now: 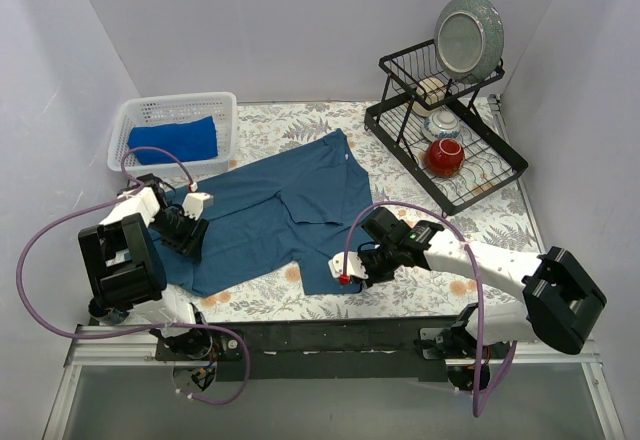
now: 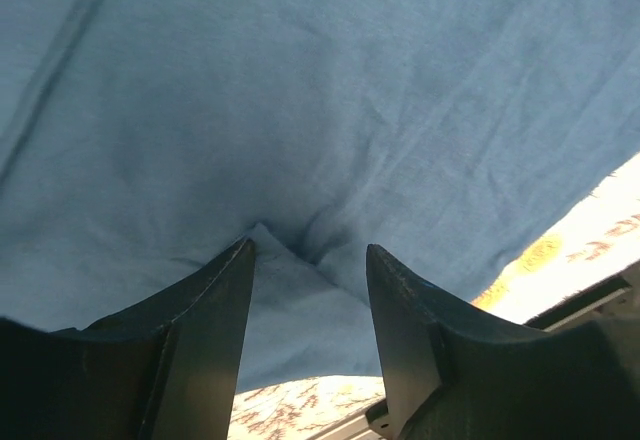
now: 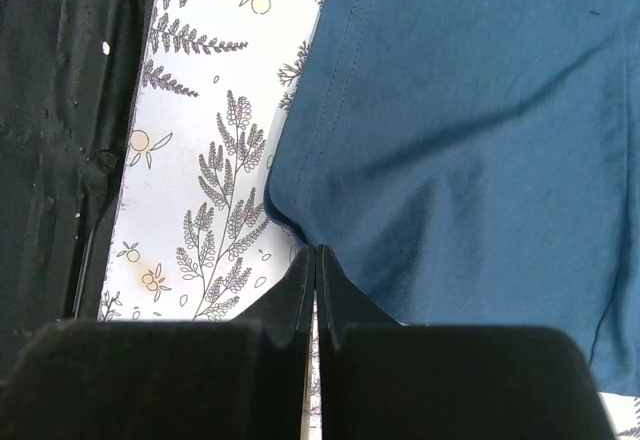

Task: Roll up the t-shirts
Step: Fold the T-shirt at the center of the board.

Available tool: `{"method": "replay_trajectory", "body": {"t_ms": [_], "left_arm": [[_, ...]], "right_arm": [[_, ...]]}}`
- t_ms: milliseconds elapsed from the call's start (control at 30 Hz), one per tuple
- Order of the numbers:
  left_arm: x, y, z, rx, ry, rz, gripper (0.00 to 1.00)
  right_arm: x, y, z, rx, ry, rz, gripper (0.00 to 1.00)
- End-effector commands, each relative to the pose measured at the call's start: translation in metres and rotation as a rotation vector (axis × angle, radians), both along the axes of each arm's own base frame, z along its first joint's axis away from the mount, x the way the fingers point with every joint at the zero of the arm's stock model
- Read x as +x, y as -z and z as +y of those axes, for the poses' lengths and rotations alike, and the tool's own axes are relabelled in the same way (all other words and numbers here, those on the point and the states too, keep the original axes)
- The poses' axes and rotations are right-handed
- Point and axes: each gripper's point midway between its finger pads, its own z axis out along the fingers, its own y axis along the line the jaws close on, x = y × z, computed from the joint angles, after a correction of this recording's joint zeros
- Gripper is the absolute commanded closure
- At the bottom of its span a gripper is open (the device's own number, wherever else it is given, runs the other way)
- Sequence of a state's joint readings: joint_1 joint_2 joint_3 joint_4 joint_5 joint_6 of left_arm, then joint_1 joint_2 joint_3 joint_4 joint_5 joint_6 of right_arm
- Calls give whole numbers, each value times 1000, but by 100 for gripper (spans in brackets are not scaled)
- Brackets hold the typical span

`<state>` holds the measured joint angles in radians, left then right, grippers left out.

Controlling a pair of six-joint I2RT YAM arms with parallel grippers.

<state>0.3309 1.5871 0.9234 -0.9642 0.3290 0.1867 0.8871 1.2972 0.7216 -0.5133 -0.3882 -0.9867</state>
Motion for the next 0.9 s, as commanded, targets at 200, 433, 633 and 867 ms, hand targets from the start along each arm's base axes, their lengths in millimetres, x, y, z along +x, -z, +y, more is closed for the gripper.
{"method": "replay_trajectory", "body": {"t_ms": [200, 433, 633, 867], "left_arm": [[26, -6, 22, 129, -29, -129, 59], [23, -5, 19, 107, -11, -109, 63], [8, -6, 4, 40, 22, -79, 63], [4, -1, 5, 51, 8, -74, 72]], "right_arm": [[2, -3, 10, 39, -5, 18, 99], [5, -3, 13, 40, -5, 10, 99], [8, -2, 14, 38, -1, -1, 99], [8, 2, 12, 32, -1, -1, 99]]}}
